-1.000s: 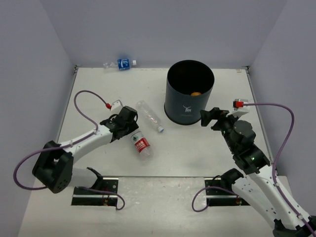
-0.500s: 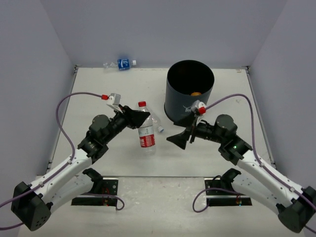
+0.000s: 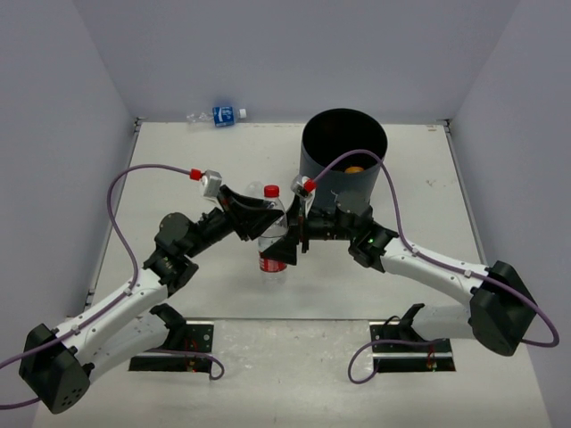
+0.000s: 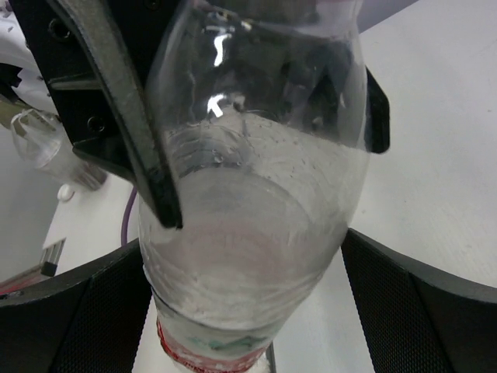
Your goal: Put the plastic bottles in the bin
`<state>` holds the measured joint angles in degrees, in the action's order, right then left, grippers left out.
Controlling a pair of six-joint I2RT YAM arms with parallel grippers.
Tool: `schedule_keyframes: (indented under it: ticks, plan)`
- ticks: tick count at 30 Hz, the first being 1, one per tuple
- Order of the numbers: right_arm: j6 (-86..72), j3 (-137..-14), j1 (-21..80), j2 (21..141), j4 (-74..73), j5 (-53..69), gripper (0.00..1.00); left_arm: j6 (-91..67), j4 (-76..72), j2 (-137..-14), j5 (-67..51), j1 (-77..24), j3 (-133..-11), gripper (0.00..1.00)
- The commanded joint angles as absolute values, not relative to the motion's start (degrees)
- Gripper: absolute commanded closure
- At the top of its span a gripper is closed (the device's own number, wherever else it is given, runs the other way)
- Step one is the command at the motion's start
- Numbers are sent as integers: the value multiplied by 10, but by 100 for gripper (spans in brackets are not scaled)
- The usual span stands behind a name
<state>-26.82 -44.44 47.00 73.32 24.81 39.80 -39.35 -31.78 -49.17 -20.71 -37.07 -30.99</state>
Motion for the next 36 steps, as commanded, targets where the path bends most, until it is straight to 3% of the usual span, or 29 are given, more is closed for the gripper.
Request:
schedule_keyframes:
  ticks: [1, 2, 4, 6, 7, 9, 11, 13, 19, 24, 29, 36]
  plan:
    - [-296, -480, 485, 741, 341, 408, 1, -384, -366, -487, -210, -377, -301, 93]
    - [-304, -477, 486, 743, 357, 409, 2, -384, -367, -488, -207, -378, -301, 93]
    - [-316, -472, 486, 743, 374, 403, 14, -384, -367, -490, -207, -379, -301, 90]
    - [-310, -469, 486, 743, 377, 406, 31, -384, -366, -490, -205, -379, -301, 79]
    - [-308, -469, 486, 741, 372, 403, 43, -383, -364, -489, -204, -379, -301, 64]
    - [-303, -470, 486, 736, 358, 392, 57, -381, -357, -484, -198, -379, -303, 17]
    - [-300, -472, 486, 729, 340, 378, 70, -377, -345, -482, -190, -379, -306, 1]
    - [-286, -473, 486, 720, 321, 357, 77, -374, -325, -477, -180, -379, -312, 0]
    - [-262, -488, 483, 691, 243, 266, 77, -374, -221, -475, -88, -379, -353, 0]
    - [-268, -510, 418, 662, 153, 174, 80, -427, -53, -482, 126, -378, -392, 0]
    - [-250, -549, 335, 629, 125, 145, 79, -491, 74, -504, 240, -378, -414, 0]
    - [-76, -683, 313, 643, 116, -100, 75, -536, 174, -560, 308, -378, -461, 0]
